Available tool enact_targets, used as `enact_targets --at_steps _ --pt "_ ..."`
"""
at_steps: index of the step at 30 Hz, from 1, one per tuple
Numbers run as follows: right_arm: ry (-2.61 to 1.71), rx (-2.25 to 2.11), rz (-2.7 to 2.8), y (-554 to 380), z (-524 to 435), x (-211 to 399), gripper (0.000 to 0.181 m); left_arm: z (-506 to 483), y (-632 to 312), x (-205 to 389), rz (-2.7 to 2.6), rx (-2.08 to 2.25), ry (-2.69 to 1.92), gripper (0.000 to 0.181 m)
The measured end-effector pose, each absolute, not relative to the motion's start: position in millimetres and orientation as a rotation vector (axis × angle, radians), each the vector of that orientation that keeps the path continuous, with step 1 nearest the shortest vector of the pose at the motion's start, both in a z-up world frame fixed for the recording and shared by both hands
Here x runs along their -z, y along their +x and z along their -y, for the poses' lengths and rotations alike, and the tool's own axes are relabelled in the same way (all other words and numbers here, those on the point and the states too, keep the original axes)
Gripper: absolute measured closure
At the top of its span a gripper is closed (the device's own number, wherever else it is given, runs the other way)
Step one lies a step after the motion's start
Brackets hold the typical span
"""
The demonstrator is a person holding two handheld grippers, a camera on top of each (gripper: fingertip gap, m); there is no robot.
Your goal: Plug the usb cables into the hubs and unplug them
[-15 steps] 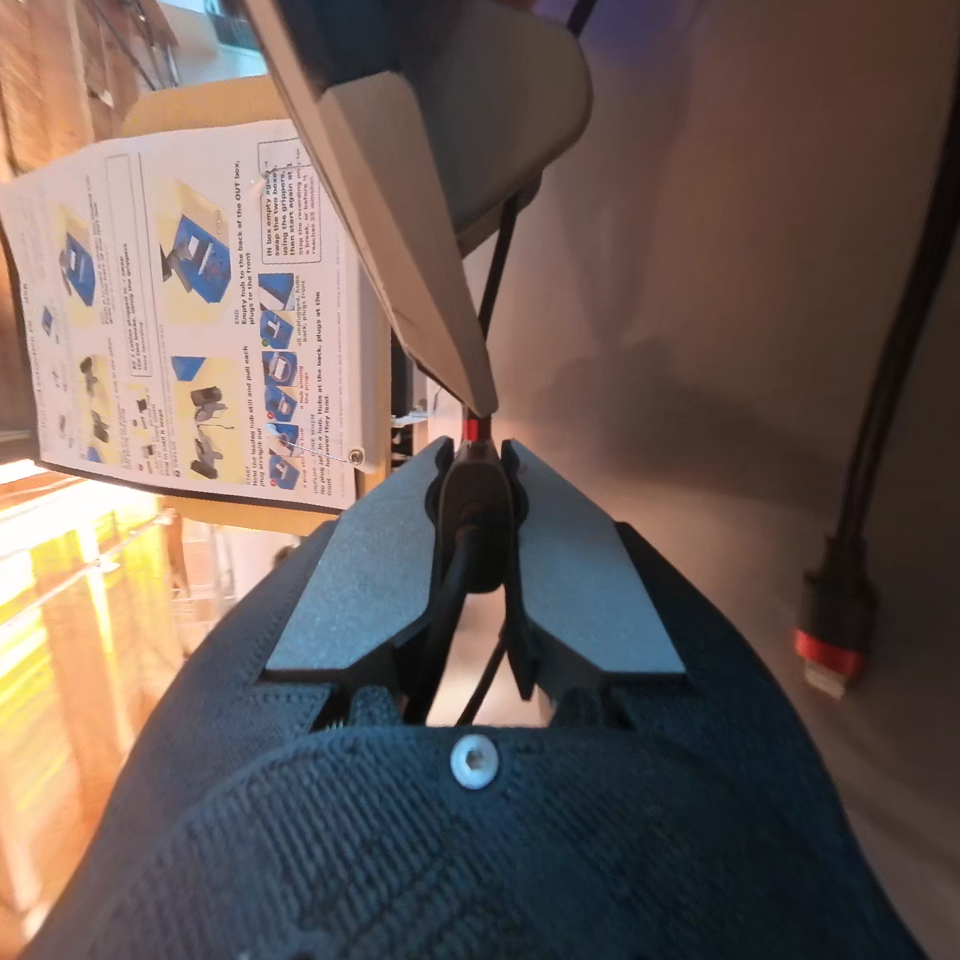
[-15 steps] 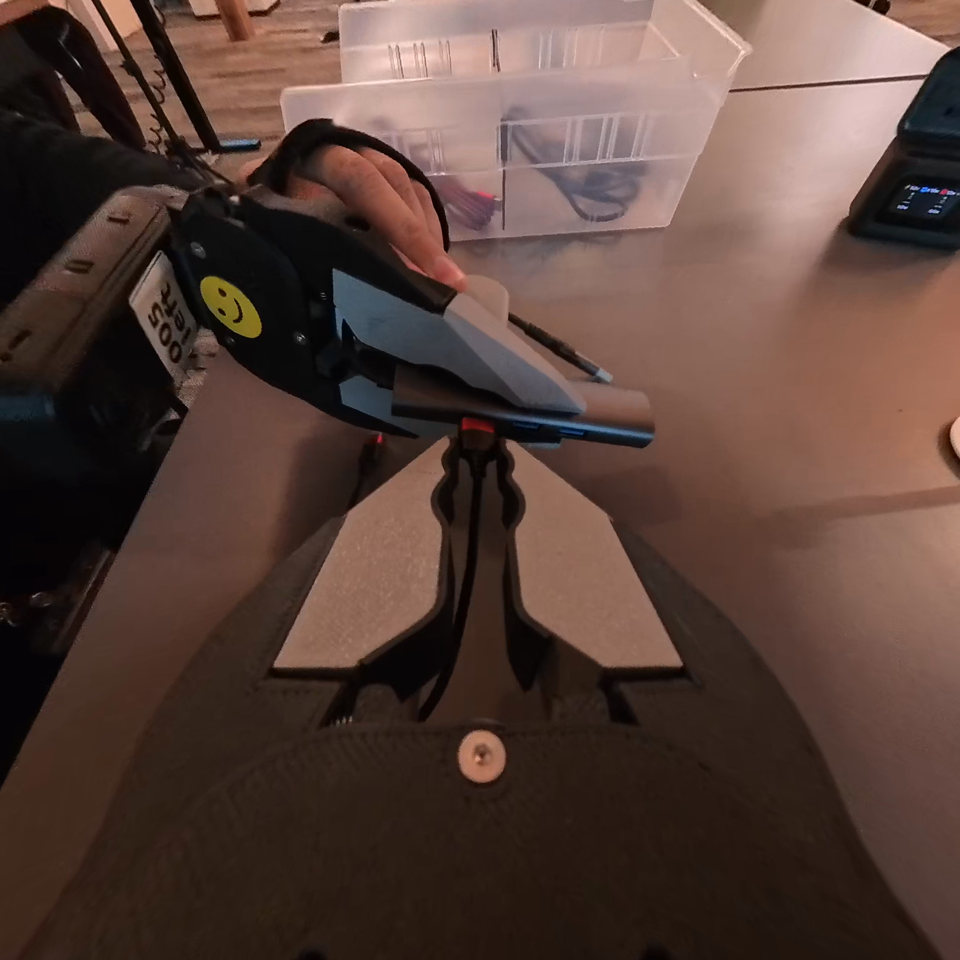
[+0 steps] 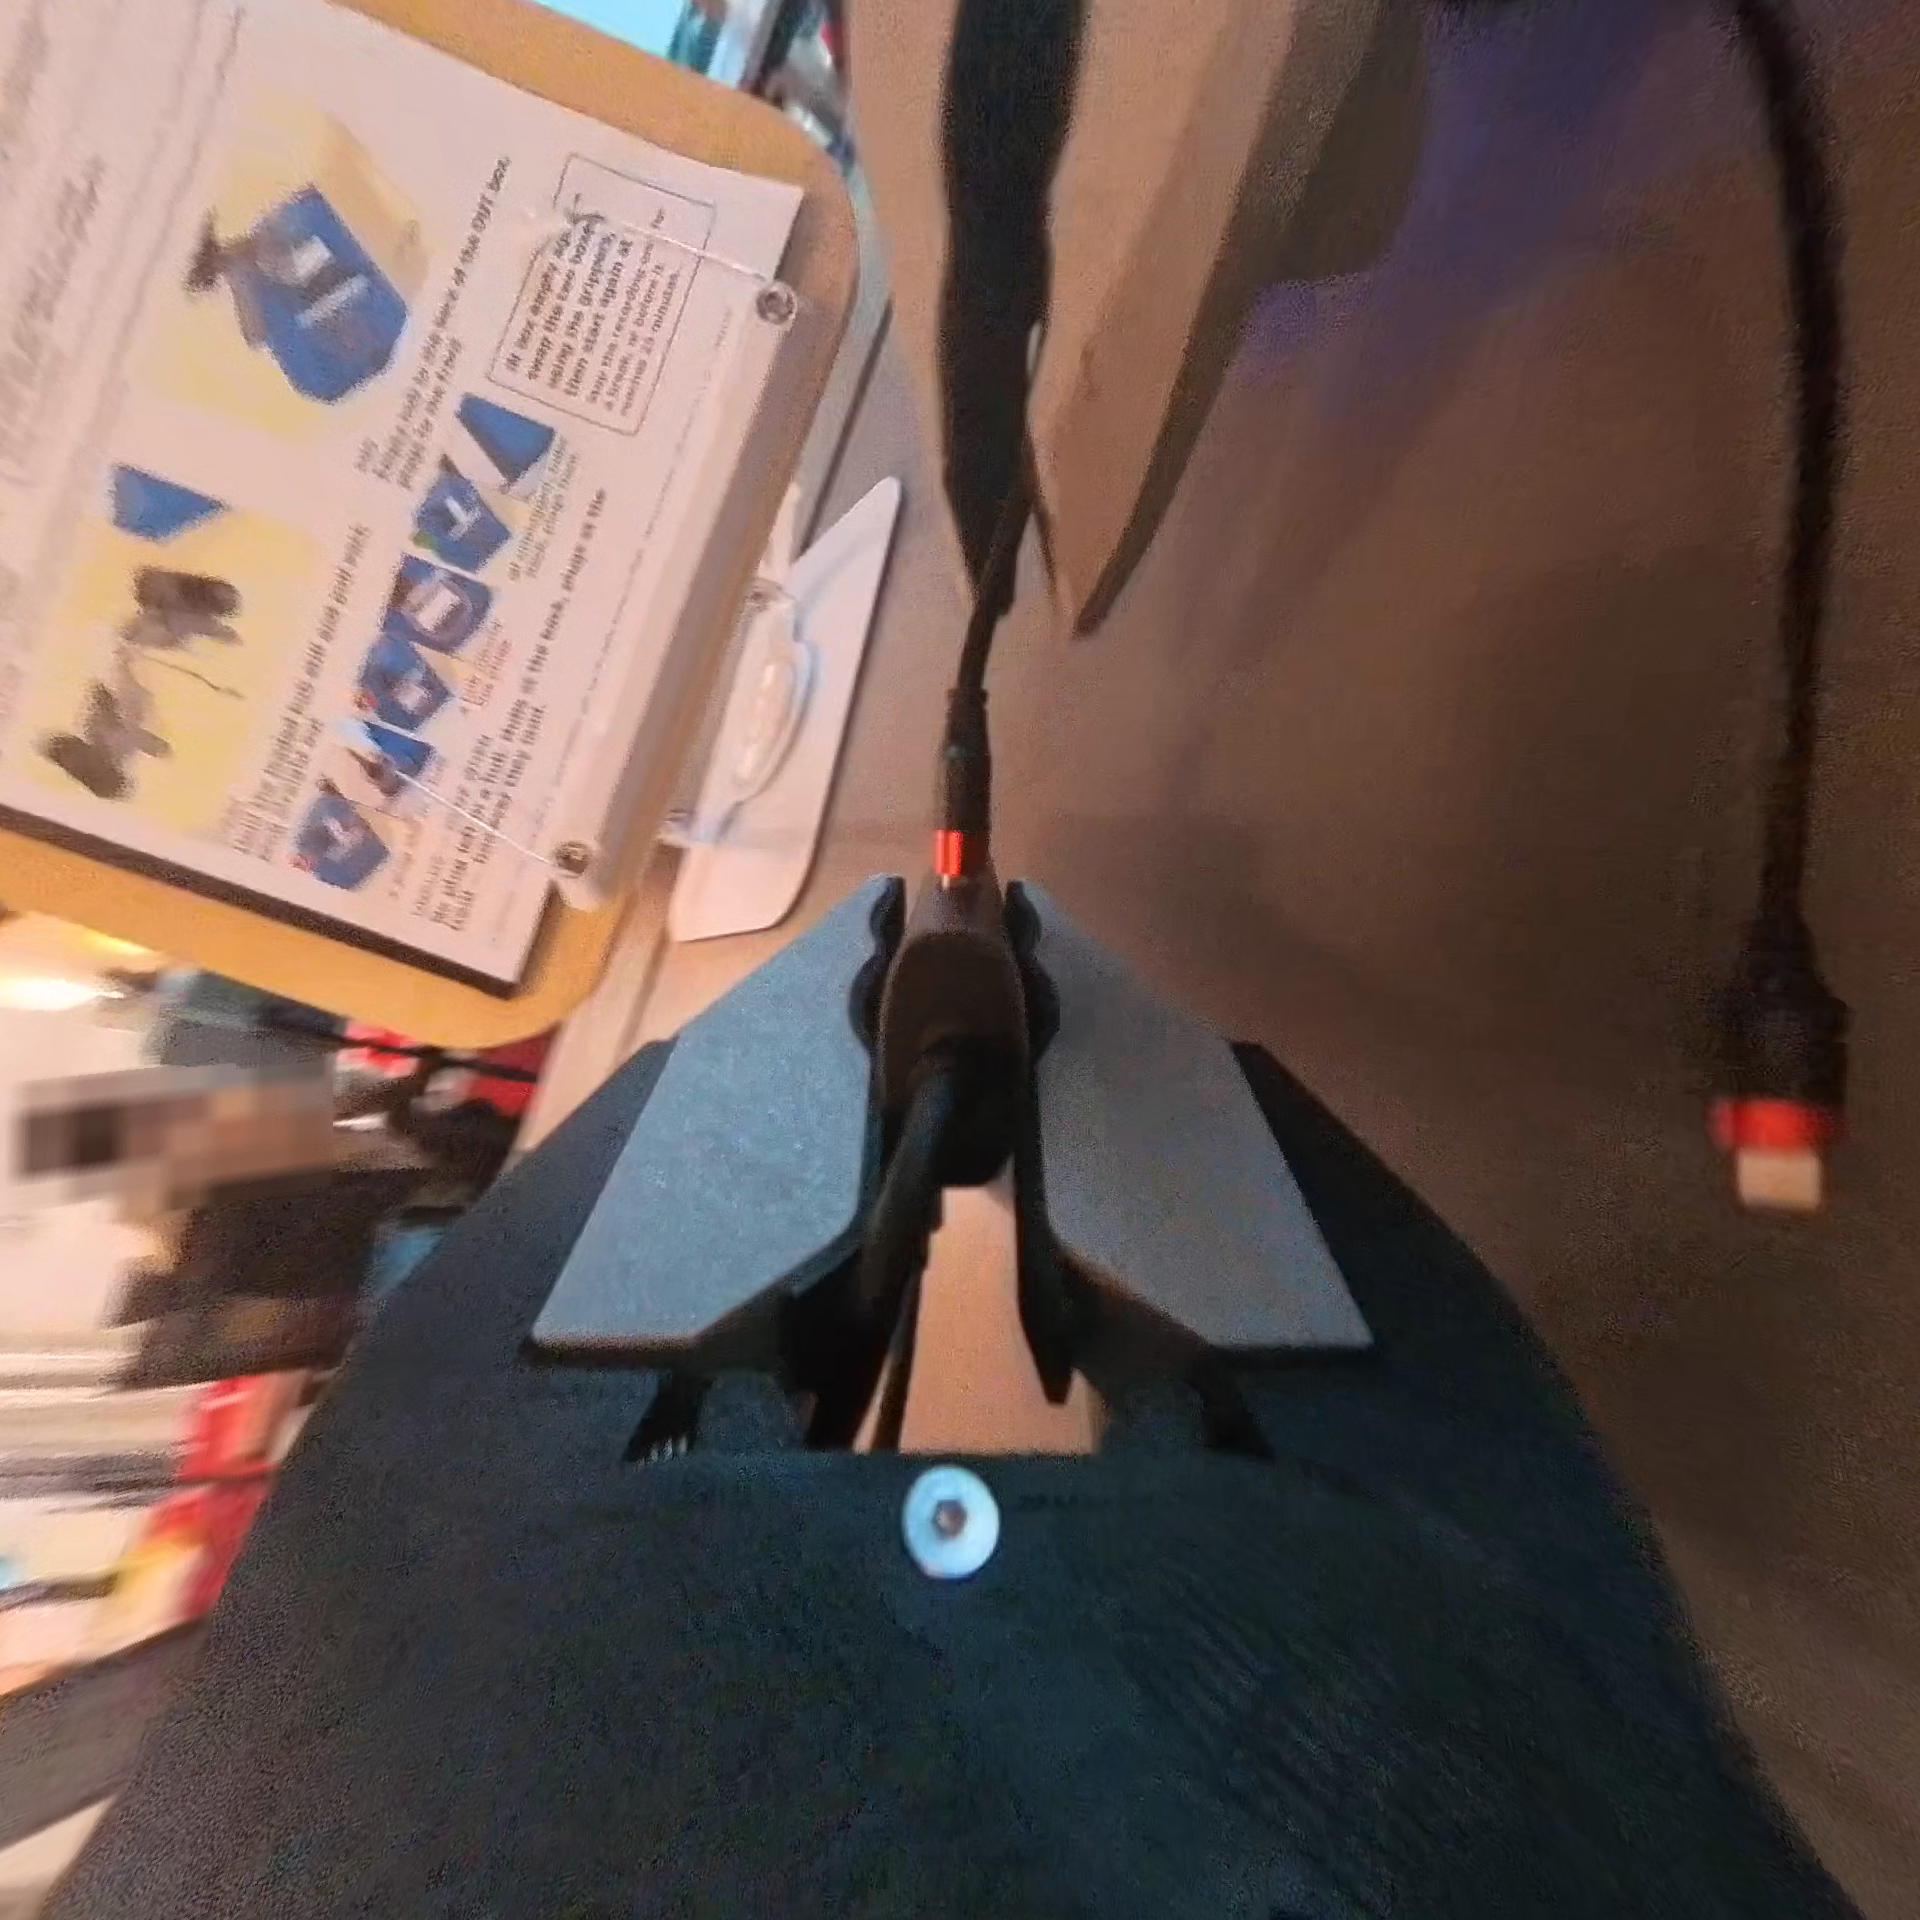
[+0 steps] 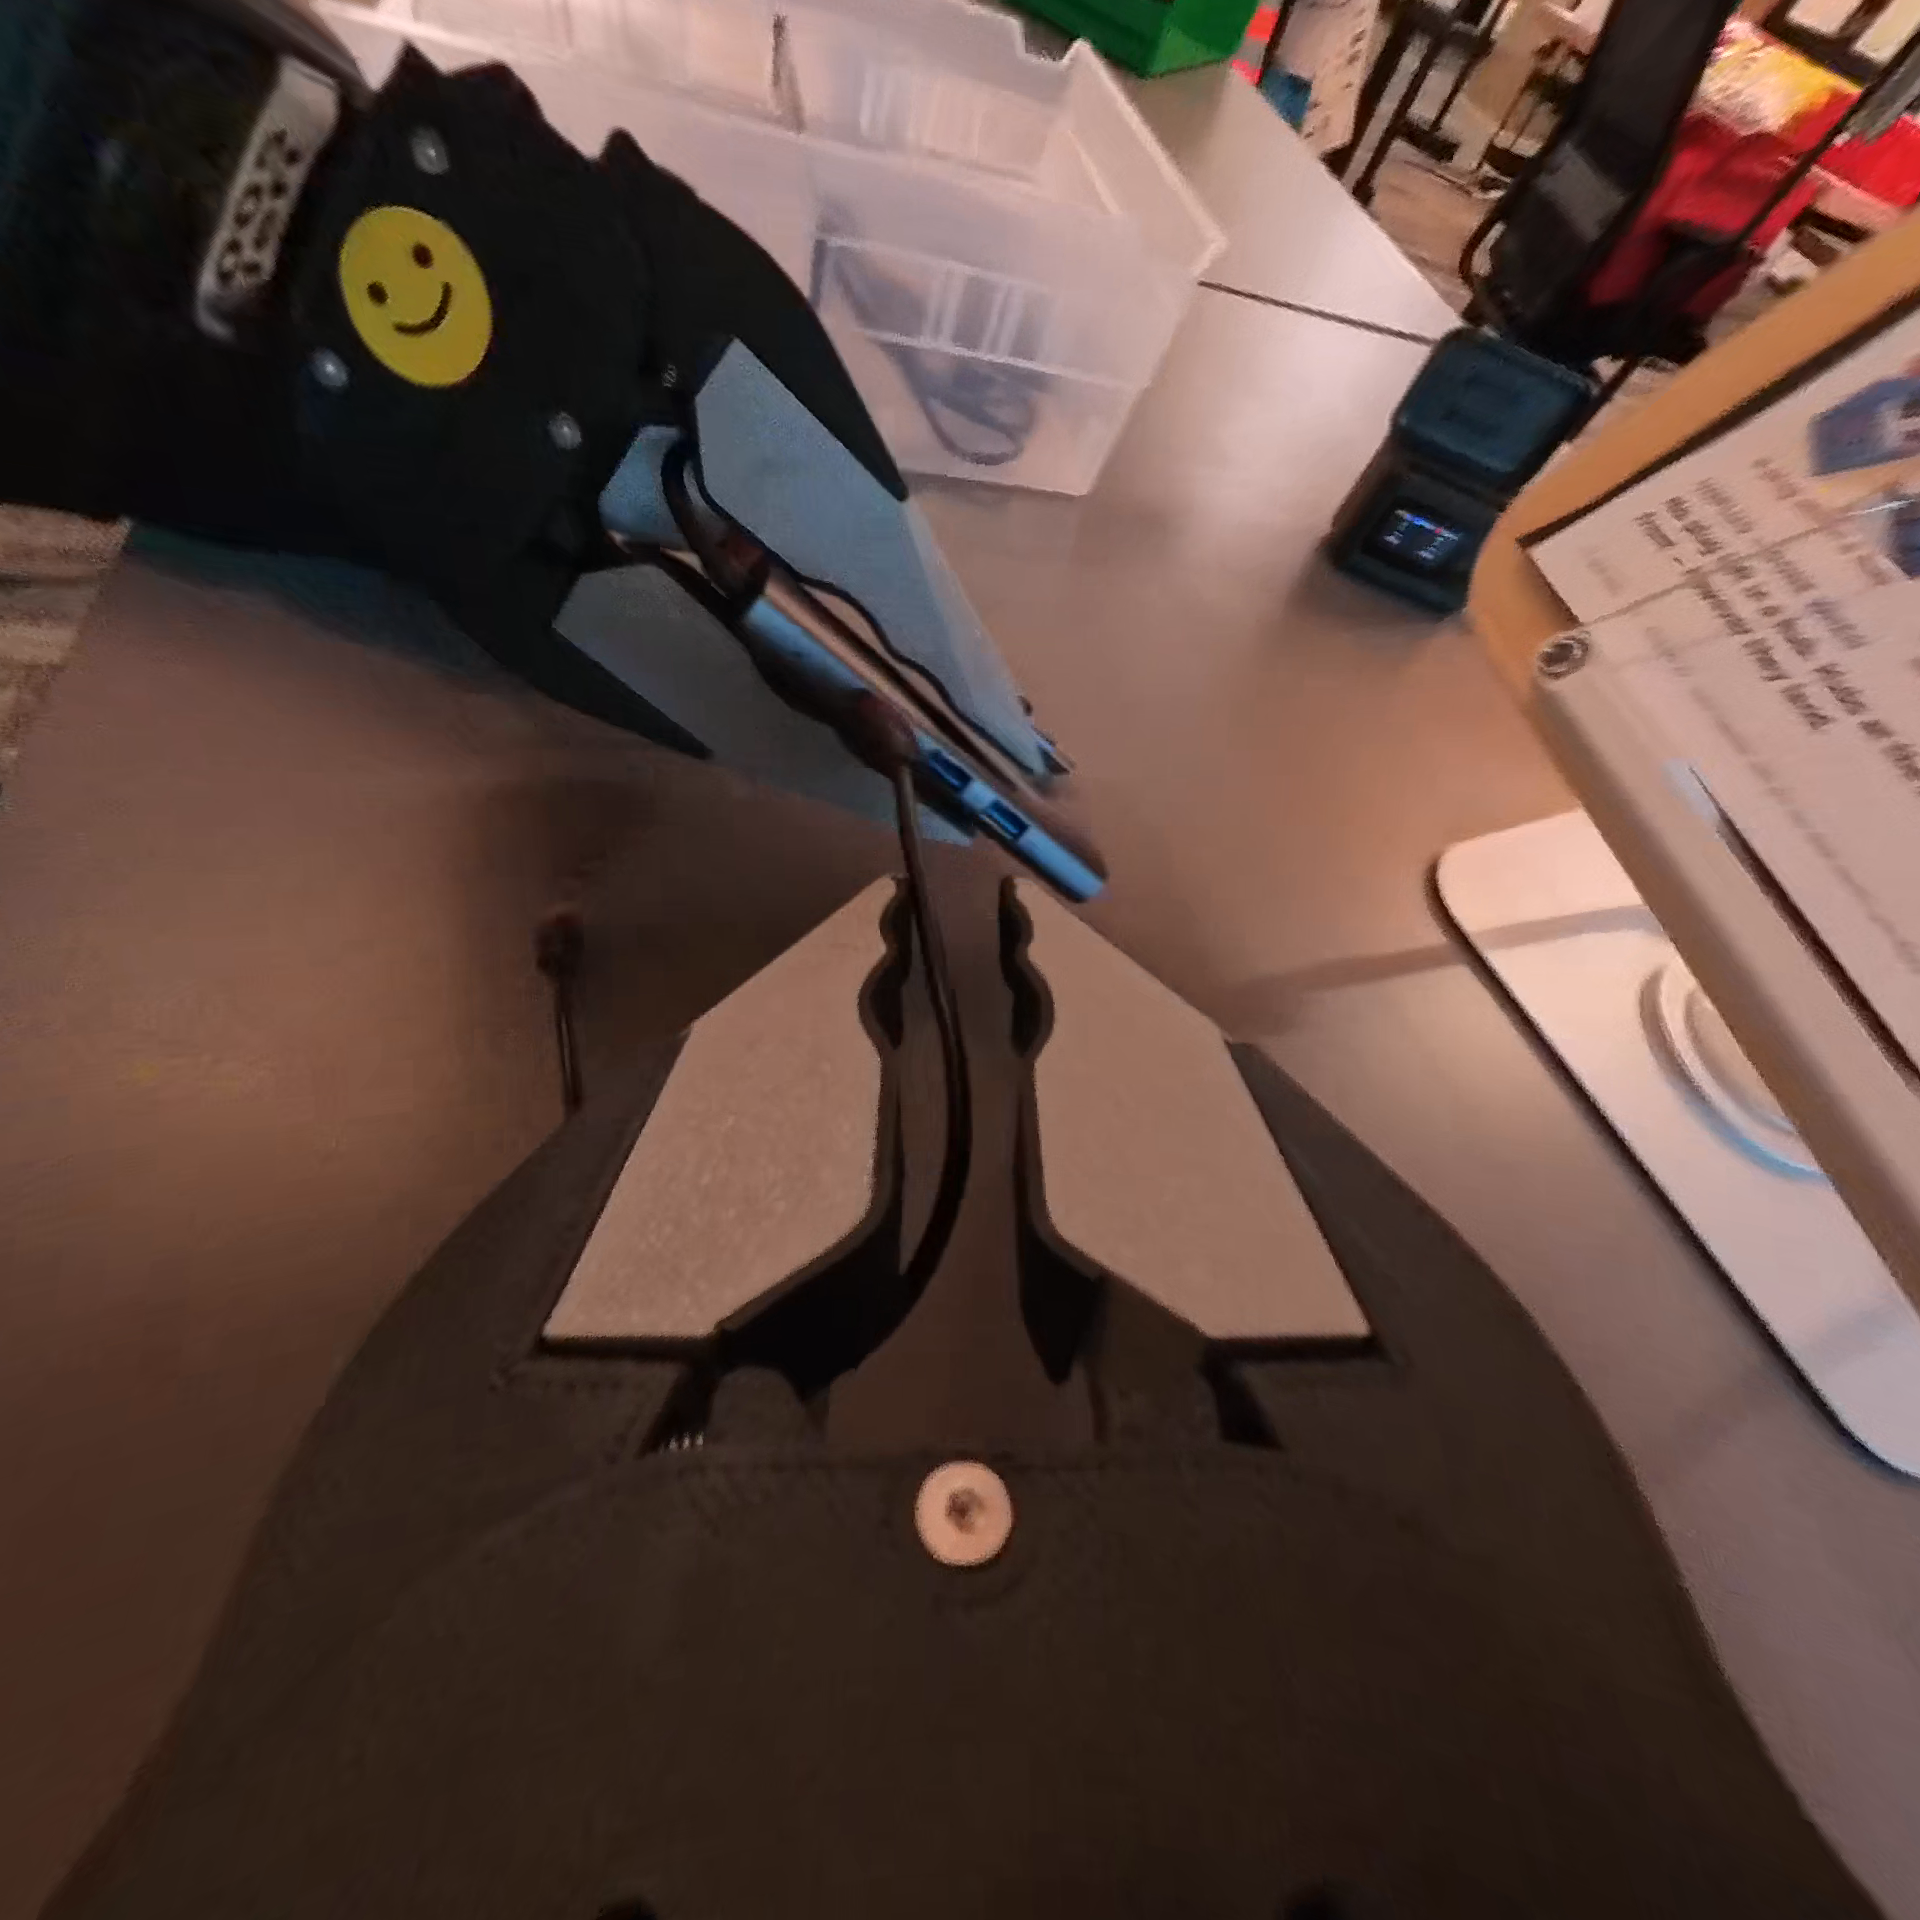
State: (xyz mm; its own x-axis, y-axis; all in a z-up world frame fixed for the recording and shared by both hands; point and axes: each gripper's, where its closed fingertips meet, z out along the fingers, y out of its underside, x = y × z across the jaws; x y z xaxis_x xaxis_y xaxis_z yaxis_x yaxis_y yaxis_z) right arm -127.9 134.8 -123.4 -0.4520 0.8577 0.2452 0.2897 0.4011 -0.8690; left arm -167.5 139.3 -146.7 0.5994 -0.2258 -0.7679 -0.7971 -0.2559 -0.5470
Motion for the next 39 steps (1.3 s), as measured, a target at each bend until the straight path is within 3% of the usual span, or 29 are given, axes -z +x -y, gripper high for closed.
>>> enact_targets --at_steps 8,14,19,25,31,39 --pt "-1.006 -1.025 2.012 -126.0 -132.8 133.8 0.143 -125.3 -127.5 131.8 -0.827 -0.194 -1.709 0.164" --pt "-0.88 -0.895 2.074 -128.6 -117.5 145.5 0.162 -115.2 -108.4 120.5 -0.845 -0.016 -1.647 0.164" --pt "-0.869 -0.815 2.05 -126.9 -124.4 139.1 0.163 -117.7 -111.1 115.8 -0.804 0.0 -1.63 0.162" --pt "-0.935 -0.77 1.865 -127.9 -149.8 113.4 0.163 -127.4 -147.3 102.1 -0.619 -0.089 -1.656 0.132" --pt "-1.027 -0.817 1.632 -119.4 -171.9 80.9 0.165 -122.7 -180.7 87.3 -0.514 -0.212 -1.624 0.135" --pt "-1.049 -0.738 1.411 -42.2 -174.5 -17.6 0.166 -123.0 -184.7 94.1 -0.549 -0.28 -1.652 0.143"
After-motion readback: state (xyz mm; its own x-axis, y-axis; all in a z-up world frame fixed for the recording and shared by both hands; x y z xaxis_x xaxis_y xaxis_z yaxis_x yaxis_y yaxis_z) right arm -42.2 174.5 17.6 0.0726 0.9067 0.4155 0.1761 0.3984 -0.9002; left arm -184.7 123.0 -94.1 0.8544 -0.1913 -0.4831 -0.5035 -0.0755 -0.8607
